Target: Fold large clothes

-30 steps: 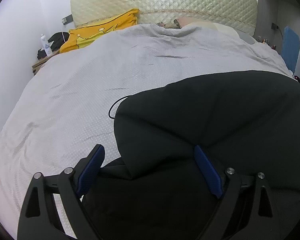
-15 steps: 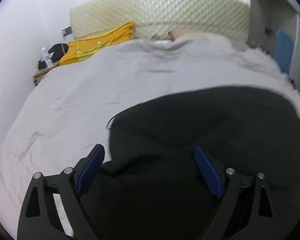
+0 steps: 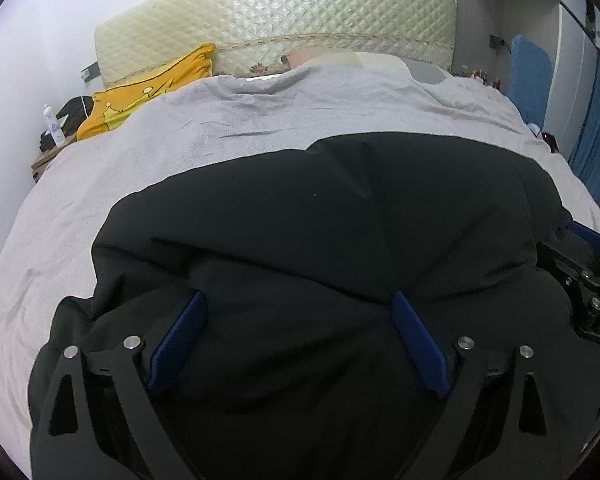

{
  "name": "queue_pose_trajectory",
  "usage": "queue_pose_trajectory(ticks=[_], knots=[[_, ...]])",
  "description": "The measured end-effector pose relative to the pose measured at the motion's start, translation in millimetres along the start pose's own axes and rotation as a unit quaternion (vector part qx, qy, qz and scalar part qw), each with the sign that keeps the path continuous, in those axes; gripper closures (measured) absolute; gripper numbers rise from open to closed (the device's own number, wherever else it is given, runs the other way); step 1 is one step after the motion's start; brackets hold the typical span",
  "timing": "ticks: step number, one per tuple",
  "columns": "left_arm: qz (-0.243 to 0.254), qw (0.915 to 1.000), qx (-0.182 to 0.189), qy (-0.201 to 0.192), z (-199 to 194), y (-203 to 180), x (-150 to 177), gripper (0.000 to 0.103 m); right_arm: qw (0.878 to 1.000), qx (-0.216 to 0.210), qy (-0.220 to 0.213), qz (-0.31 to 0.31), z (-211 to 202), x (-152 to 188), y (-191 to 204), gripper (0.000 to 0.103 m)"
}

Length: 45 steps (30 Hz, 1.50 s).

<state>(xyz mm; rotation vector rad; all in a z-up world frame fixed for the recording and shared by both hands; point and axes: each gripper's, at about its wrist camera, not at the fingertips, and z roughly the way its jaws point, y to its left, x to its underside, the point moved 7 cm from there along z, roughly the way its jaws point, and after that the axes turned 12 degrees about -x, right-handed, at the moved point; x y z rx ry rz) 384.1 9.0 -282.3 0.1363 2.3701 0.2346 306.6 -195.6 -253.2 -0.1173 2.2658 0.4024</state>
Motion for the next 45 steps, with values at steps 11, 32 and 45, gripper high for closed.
queue_pose_trajectory(ticks=[11, 32, 45], knots=[[-0.063, 0.9973, 0.032, -0.020, -97, 27, -35, 0.000, 0.998, -0.010, -0.055, 0.008, -86, -44, 18, 0.000], [-0.078, 0.9749, 0.063, -0.199, -376, 66, -25, 0.000, 0.966, -0.040, -0.245, -0.075, -387, -74, 142, 0.000], [-0.076, 0.9776, 0.041, -0.192, -392, 70, 34, 0.000, 0.966, -0.049, -0.244, -0.069, -423, 0, 168, 0.000]])
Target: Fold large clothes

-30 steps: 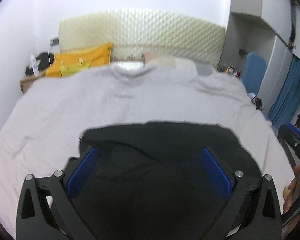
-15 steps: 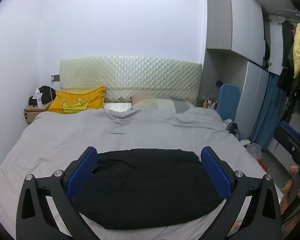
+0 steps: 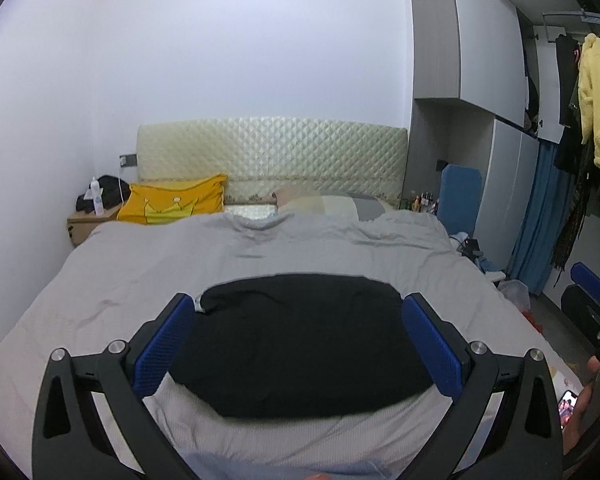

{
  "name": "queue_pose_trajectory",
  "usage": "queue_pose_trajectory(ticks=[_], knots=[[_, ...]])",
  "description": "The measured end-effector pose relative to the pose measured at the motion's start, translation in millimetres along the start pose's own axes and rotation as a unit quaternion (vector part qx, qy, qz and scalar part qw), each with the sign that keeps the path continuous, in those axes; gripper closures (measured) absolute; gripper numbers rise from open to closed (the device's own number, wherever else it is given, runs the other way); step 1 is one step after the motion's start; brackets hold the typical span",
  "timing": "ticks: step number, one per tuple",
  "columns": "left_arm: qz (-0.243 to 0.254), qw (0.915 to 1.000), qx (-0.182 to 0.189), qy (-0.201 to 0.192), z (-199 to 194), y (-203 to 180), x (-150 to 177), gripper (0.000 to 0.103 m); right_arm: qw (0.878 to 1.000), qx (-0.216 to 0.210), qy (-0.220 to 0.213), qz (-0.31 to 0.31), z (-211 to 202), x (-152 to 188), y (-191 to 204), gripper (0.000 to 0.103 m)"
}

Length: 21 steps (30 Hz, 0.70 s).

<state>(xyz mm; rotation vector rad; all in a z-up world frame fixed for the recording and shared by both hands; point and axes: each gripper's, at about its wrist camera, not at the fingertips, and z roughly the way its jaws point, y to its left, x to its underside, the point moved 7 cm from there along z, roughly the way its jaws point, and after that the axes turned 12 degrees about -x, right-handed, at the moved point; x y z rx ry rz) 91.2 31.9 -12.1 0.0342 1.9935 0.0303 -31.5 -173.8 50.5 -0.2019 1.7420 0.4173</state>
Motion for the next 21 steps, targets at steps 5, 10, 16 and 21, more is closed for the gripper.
queue_pose_trajectory(ticks=[5, 10, 16, 21], knots=[[0.004, 0.9998, -0.008, 0.017, -1, 0, 24, 0.000, 1.000, 0.002, 0.020, 0.002, -3, 23, 9, 0.000], [0.000, 0.9990, -0.016, 0.043, 4, 4, 51, 0.000, 0.999, 0.003, 0.038, 0.023, -1, 50, 7, 0.000], [0.024, 0.9965, -0.035, 0.072, 12, 12, 80, 0.000, 0.996, 0.018, 0.075, 0.039, 6, 83, 0, 0.000], [0.021, 0.9939, -0.042, 0.100, 20, 18, 98, 0.000, 0.993, 0.025, 0.104, 0.049, 11, 107, -1, 0.000]])
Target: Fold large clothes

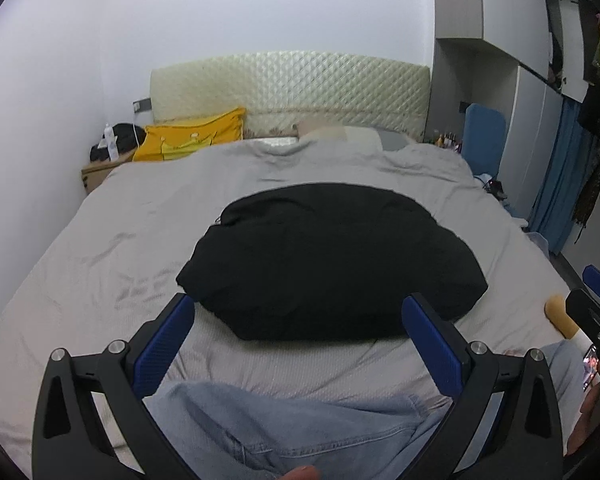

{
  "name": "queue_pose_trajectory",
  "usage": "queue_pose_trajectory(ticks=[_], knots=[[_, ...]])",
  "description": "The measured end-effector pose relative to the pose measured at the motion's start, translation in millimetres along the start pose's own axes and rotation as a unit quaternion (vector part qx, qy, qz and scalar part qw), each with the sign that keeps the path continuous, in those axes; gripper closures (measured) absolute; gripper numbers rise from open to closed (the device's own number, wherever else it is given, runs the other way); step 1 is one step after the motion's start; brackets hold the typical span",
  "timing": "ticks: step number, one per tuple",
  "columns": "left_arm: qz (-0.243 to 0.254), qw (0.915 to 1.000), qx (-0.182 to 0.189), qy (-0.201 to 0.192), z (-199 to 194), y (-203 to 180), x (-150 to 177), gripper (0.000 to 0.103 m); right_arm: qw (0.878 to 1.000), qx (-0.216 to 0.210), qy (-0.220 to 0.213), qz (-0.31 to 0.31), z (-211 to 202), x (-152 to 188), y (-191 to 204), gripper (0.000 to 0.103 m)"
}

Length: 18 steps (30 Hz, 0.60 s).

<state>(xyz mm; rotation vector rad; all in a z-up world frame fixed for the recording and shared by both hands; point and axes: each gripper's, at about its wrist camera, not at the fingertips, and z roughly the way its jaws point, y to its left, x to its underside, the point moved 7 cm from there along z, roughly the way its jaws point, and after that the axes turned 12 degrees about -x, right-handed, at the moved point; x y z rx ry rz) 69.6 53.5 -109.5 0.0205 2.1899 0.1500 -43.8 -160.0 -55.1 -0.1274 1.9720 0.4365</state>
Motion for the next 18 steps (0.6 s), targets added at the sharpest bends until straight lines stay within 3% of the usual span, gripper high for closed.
queue_pose_trajectory(ticks=[8, 18], knots=[[-0.003, 0.9999, 0.004, 0.013, 3, -1, 8, 0.000, 1.000, 0.004, 0.021, 0.010, 3, 20, 0, 0.000], [-0.004, 0.9997, 0.007, 0.021, 3, -1, 12, 0.000, 1.000, 0.006, 0.016, 0.016, -2, 20, -2, 0.000]])
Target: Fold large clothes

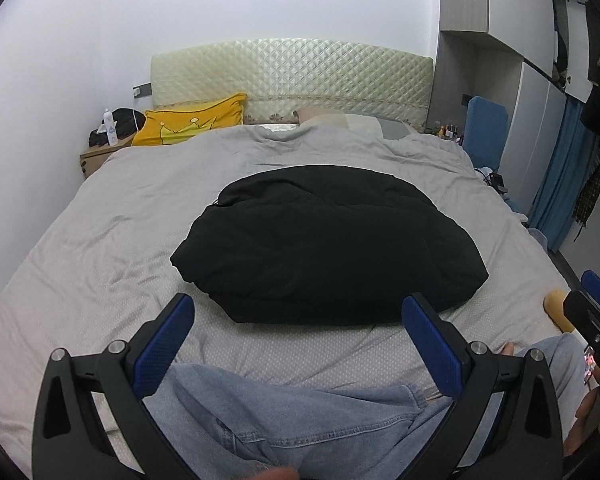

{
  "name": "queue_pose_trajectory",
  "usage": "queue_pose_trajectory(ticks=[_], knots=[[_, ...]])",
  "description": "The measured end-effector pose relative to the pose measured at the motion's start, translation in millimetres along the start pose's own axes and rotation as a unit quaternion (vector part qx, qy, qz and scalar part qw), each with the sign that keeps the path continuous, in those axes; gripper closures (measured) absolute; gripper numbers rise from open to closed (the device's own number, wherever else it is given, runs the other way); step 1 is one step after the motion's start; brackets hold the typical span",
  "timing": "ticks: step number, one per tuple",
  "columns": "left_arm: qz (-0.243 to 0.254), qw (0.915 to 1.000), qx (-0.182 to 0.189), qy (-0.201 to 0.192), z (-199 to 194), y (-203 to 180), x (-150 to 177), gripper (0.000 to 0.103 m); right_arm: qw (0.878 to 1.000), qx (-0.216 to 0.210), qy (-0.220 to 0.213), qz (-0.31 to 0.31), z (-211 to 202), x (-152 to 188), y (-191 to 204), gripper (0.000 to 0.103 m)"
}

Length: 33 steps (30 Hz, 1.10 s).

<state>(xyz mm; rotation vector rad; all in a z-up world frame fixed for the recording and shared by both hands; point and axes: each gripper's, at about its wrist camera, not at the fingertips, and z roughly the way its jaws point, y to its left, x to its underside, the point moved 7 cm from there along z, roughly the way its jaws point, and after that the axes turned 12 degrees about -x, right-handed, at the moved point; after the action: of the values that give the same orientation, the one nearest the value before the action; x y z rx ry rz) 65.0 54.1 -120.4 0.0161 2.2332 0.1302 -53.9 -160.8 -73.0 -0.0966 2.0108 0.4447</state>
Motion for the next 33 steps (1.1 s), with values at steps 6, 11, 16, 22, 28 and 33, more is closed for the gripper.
queue_pose_trajectory(ticks=[6, 11, 16, 22, 28, 33], knots=[[0.001, 1.0000, 0.001, -0.001, -1, 0, 0, 0.000, 1.000, 0.000, 0.001, 0.004, 0, 0, 0, 0.000], [0.002, 1.0000, 0.003, 0.001, -1, -2, 1, 0.000, 1.000, 0.001, 0.004, 0.005, 0, -3, -4, 0.000], [0.001, 1.0000, 0.002, 0.002, -2, -2, 1, 0.000, 1.000, 0.002, 0.003, 0.006, -1, -3, -6, 0.000], [0.001, 1.0000, 0.002, 0.002, -2, -2, 1, 0.000, 1.000, 0.005, 0.003, 0.008, -2, -3, -11, 0.000], [0.000, 1.0000, 0.001, 0.004, -2, -3, 1, 0.000, 1.000, 0.006, 0.001, 0.010, -2, -2, -12, 0.000], [0.000, 1.0000, 0.000, 0.003, -2, -3, 1, 0.000, 1.000, 0.005, 0.001, 0.009, -4, -2, -12, 0.000]])
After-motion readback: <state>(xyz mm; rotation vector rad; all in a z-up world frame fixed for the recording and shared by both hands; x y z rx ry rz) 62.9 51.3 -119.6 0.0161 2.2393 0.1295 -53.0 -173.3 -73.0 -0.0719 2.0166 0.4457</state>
